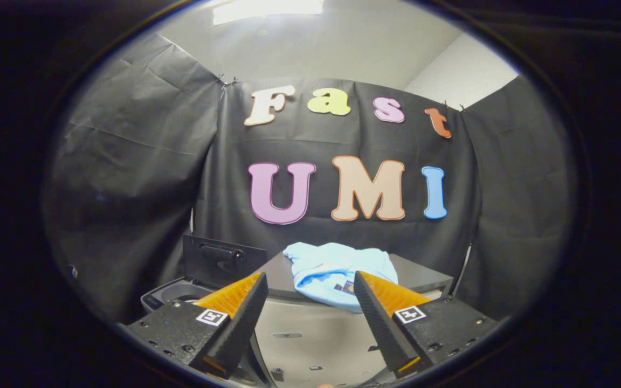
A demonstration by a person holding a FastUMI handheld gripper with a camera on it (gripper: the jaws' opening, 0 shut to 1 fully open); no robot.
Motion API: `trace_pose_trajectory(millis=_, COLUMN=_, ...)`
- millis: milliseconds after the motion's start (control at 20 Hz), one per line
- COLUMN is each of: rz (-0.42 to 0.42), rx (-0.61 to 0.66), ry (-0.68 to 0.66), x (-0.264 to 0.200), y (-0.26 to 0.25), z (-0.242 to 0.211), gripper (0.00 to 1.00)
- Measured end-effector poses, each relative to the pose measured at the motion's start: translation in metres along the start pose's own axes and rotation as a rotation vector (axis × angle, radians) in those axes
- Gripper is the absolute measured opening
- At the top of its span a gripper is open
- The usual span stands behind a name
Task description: Put the clothes into the washing machine and then close the washing machine lid.
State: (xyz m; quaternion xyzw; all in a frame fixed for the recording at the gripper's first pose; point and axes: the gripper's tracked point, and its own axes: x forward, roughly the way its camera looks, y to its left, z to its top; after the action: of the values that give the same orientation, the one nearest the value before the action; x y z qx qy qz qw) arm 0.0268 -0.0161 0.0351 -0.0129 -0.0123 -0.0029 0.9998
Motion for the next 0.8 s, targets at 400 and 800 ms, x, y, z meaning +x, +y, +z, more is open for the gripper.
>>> trace_pose_trajectory(millis=400, rz=0.017, rx=0.056, ry=-0.01, x=0.029, y=0.0, z=0.015, gripper=0.97)
trace_pose_trajectory(millis=800, rz=-0.031, rx=-0.033, ry=0.041, x=0.09, y=-0.038, z=0.029, gripper=0.97)
